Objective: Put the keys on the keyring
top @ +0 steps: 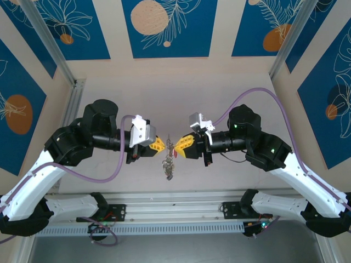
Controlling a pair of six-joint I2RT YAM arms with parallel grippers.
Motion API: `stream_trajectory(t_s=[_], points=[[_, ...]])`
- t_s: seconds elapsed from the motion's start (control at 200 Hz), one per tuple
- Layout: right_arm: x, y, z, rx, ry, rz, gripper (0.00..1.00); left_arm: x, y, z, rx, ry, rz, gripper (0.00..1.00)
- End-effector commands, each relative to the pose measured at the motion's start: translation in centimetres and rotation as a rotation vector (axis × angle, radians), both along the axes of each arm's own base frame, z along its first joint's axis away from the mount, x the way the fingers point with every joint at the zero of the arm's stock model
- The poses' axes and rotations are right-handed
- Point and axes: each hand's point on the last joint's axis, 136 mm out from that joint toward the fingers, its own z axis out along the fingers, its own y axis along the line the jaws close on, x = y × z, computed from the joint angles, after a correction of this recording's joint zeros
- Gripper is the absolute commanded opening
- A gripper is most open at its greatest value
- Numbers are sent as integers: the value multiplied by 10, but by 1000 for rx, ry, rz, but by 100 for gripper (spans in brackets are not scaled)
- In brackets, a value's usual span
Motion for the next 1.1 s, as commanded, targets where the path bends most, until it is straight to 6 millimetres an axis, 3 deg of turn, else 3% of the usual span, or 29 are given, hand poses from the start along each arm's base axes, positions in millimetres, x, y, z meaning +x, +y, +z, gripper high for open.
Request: stream_trajectory(t_s=[0.0, 1.095], points=[[-2, -1, 6, 23, -32, 6, 0, -10, -1, 23, -71, -37, -50, 0], [6, 5, 0, 7, -40, -14, 0, -13, -1, 25, -77, -34, -61, 0]])
